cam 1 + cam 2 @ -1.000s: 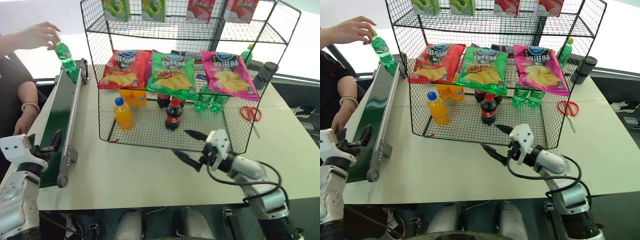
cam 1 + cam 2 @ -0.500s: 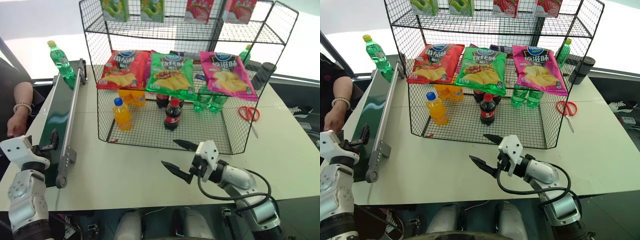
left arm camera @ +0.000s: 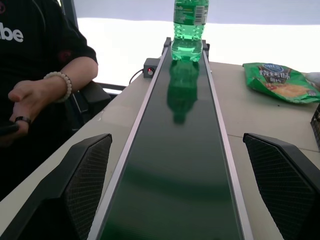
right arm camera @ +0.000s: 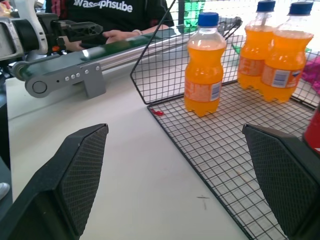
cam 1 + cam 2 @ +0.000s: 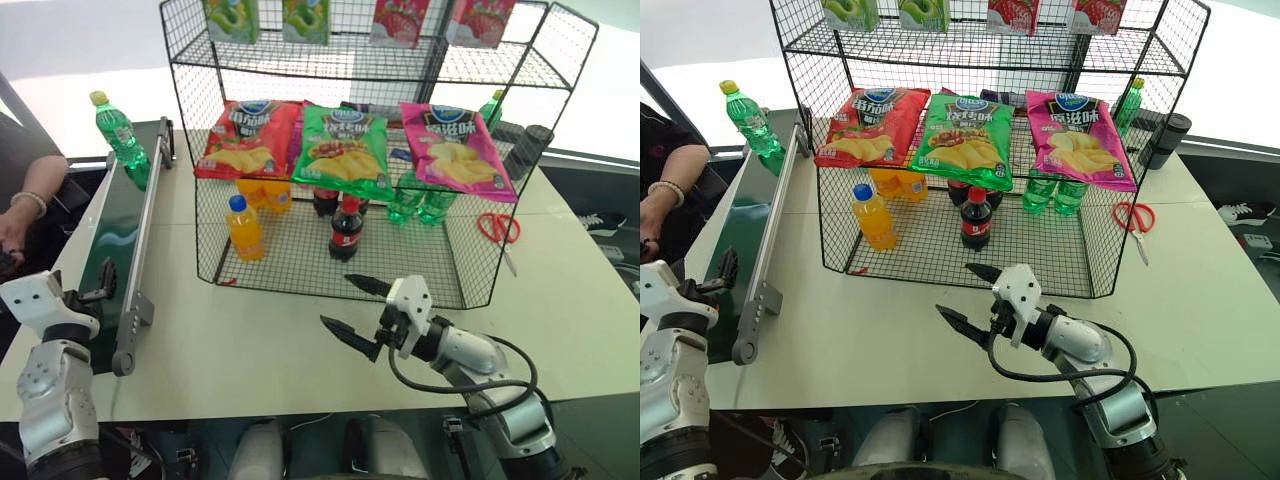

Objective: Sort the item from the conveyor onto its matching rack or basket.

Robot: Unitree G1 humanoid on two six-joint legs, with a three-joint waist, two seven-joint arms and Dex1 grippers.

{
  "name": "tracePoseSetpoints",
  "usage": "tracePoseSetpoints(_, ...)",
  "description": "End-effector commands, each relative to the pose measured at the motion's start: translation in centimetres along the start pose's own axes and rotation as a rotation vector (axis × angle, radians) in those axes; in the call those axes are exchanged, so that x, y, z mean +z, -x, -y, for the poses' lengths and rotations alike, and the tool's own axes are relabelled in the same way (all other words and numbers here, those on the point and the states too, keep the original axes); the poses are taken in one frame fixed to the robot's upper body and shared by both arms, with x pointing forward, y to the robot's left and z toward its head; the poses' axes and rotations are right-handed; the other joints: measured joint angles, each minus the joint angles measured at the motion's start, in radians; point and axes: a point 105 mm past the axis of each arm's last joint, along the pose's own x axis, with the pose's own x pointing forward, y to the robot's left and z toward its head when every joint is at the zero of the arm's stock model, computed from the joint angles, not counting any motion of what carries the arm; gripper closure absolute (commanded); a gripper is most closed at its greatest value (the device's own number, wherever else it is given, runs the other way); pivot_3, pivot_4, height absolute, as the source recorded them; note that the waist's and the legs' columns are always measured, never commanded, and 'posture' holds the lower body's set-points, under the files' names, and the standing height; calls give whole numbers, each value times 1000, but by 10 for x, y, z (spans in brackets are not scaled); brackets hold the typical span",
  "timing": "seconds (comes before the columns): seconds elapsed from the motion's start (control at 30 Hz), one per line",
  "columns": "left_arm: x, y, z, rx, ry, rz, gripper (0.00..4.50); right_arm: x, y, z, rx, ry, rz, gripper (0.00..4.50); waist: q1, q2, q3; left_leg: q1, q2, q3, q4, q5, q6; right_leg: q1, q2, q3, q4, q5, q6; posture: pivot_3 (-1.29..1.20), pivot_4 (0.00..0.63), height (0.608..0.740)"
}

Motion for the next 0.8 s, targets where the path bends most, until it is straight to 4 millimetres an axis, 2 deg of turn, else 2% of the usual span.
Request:
tracePoseSetpoints(0.03, 14, 2, 4, -14, -21, 57, 0, 22, -6, -11, 37, -6, 71, 17, 0, 0, 0, 0, 0, 0, 0, 0, 0, 0, 0, 0, 0, 0, 0, 0, 150, 734)
tracePoseSetpoints(0.3, 15, 5, 3, -12, -28, 52, 0, 31, -6, -17, 69, 80, 58, 17, 0, 0, 0, 0, 0, 0, 0, 0, 0, 0, 0, 0, 0, 0, 0, 0, 150, 734)
tracePoseSetpoints(0.8, 13, 5, 8, -16, -15, 50, 0, 34, -8, -19, 94, 63, 61, 17, 0, 0, 0, 0, 0, 0, 0, 0, 0, 0, 0, 0, 0, 0, 0, 0, 150, 734)
